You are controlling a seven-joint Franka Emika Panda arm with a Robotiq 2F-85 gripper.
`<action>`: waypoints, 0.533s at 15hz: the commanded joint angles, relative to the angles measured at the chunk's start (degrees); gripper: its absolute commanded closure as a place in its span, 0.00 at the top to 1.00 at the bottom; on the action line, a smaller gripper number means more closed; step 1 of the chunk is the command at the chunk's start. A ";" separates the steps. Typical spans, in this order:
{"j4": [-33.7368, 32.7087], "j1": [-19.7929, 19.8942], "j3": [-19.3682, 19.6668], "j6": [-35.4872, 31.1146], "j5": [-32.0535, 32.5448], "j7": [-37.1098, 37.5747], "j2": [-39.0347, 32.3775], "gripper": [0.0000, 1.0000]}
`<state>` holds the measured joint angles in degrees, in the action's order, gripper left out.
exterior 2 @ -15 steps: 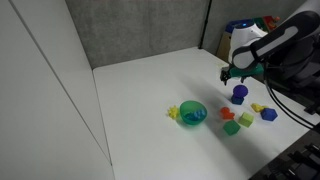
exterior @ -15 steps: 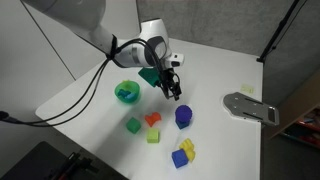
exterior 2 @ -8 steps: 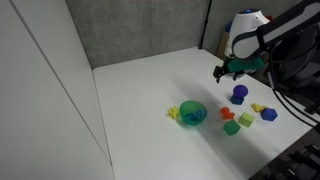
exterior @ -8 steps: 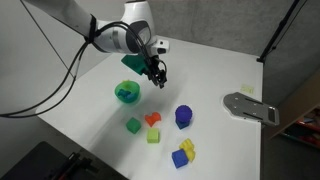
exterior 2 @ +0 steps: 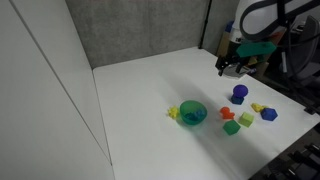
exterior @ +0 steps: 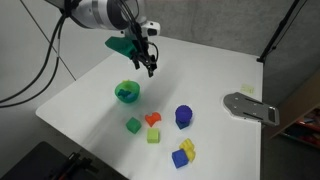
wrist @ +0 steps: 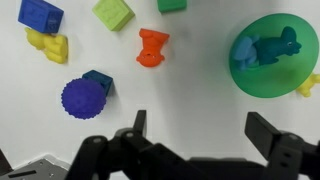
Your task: Move the purple ball from the bowl to the dark blue block
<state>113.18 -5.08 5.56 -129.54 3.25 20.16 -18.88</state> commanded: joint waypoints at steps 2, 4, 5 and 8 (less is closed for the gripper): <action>1.75 1.16 -1.98 8.80 -1.11 -2.42 8.37 1.00; 2.08 1.13 -2.60 11.56 -0.88 -2.55 11.59 1.00; 2.32 1.19 -2.97 12.51 -0.92 -3.09 13.29 1.00; 2.89 1.49 -3.95 15.17 -2.18 -5.71 18.40 1.00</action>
<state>113.84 -4.97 3.12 -116.79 3.16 18.31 -6.36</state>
